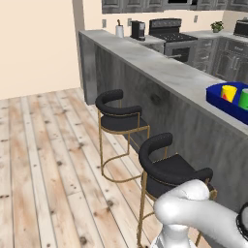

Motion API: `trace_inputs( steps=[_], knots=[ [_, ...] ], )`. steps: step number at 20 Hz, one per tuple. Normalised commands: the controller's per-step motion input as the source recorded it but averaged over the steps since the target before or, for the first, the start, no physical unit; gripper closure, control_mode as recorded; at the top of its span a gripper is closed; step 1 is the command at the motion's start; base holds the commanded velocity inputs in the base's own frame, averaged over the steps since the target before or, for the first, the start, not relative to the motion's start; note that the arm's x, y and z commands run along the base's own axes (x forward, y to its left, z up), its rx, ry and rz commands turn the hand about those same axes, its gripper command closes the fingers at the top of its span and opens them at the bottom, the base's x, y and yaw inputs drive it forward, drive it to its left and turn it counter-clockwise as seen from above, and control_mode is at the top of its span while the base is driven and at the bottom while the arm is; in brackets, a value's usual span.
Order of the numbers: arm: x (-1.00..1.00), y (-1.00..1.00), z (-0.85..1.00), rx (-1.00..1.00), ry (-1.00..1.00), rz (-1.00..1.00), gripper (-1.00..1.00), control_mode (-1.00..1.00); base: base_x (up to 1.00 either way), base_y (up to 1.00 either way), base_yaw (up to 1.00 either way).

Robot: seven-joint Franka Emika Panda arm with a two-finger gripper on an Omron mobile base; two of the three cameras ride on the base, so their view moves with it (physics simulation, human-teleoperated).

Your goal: There is a tray on the dining counter. Grab the cup, mug, and pitcher and place them on the tray. The pitcher may be placed next to the tray if it cannot fit the tray.

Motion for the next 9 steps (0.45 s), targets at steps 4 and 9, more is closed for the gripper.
trace_inputs(
  steps=[4,9],
  knots=[
    [-0.42,1.0,0.06,-0.35,-0.44,0.0,-1.0,-1.0,0.0,0.0,0.0],
    [-0.29,1.0,0.15,-0.24,-0.24,0.0,-1.0,-1.0,0.0,0.0,0.0]
  ],
)
